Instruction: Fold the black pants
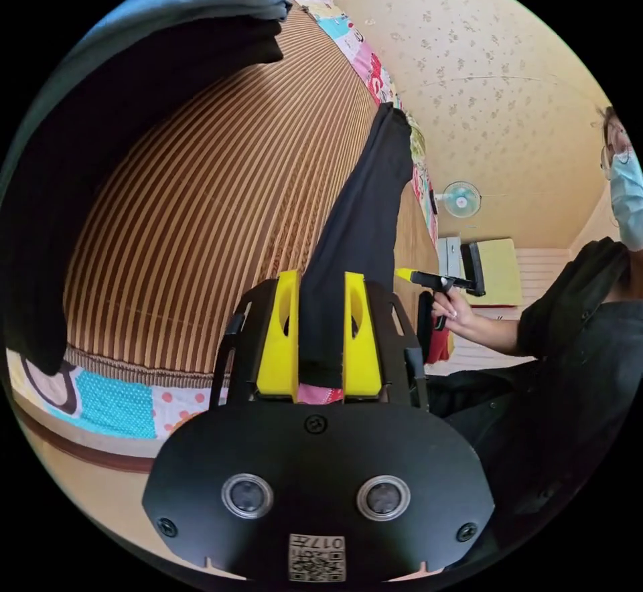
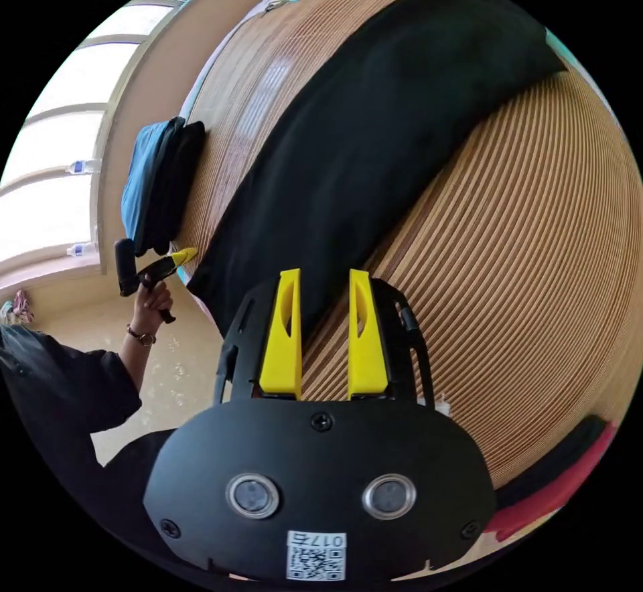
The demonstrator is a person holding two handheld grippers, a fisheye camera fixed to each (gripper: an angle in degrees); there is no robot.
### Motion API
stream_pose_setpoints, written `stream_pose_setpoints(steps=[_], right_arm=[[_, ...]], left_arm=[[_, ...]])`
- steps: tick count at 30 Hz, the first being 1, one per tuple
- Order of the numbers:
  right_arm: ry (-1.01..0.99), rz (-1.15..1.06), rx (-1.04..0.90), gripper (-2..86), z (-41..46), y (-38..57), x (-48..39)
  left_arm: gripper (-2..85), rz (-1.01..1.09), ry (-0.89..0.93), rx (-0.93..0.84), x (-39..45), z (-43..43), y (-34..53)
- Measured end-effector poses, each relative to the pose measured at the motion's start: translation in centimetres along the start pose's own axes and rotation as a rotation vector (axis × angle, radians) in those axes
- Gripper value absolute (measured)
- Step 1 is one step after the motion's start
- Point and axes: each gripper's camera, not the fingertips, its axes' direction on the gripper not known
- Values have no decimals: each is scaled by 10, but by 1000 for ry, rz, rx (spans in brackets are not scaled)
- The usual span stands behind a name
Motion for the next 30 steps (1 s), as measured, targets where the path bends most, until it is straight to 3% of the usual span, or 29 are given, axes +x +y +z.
stream_pose_setpoints(steps=[2,5,8,10,13,17,21,24,30], right_arm=[[-65,46,-18,110,17,18,-7],[-78,53,44,97,21,35,-26],[-66,-76,-34,63,10,23,-37],[-169,-68,-60,44,-14,23,-16],[-205,-57,-99,36,-50,48,17],[-86,-53,-151,34,-98,102,57],[-32,31,-174,40,-155,164,106],[-20,99,-163,56,-197,186,134],[-174,179,176,96,-291,146,200]], left_arm=[[99,55,-123,-129,7,18,-5],[65,82,-173,-171,16,28,2],[51,68,-220,-185,26,33,16],[47,90,-241,-225,40,43,28],[44,87,-193,-305,67,75,62],[46,24,-23,-468,100,143,118],[50,66,-21,-605,133,186,146],[62,102,-3,-520,148,180,135],[122,-14,209,-168,120,162,45]])
